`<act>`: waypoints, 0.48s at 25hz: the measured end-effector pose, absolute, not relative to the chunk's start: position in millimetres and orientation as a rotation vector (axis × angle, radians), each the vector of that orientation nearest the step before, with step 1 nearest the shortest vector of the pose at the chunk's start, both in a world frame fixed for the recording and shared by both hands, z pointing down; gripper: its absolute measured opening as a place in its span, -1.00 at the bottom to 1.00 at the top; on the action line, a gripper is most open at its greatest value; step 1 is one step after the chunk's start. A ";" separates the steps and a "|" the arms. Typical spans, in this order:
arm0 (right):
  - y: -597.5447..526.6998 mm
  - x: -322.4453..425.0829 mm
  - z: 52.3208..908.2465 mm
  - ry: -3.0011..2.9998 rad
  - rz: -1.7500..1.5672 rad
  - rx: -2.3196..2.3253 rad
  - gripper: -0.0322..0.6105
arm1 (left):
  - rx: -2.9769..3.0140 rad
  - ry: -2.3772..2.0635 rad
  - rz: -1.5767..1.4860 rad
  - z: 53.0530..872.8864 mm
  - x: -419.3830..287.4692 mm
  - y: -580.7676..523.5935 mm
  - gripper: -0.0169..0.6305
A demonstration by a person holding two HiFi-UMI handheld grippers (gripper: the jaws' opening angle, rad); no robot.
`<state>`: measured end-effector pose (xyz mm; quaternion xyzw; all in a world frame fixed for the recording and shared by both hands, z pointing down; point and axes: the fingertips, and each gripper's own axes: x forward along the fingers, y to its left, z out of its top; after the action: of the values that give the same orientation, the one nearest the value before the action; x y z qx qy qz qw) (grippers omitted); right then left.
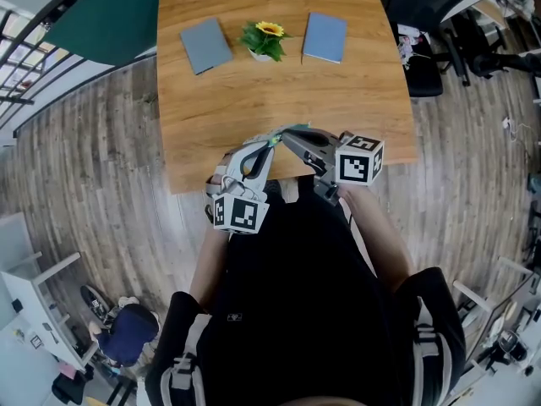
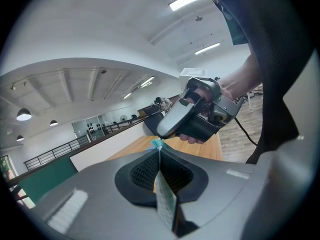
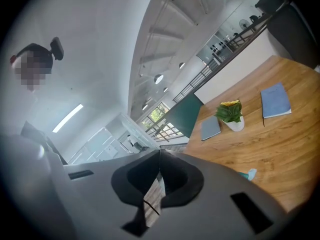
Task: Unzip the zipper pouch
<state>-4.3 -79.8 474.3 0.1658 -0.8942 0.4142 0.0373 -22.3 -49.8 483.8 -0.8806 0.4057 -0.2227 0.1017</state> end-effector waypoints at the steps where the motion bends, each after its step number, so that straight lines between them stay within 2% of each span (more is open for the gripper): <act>1: -79.8 -4.8 473.7 -2.746 1.255 0.518 -0.88 | -2.605 1.201 -0.654 483.7 -22.8 -49.8 -0.91; 12: -80.4 -5.8 473.5 -2.746 1.074 0.626 -0.89 | -2.635 1.211 -0.638 487.6 -24.5 -51.1 -0.91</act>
<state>-5.8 -80.4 473.5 0.2072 -0.9092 0.3555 0.0639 -24.5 -51.1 487.6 -0.8842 0.4062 -0.2140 0.0860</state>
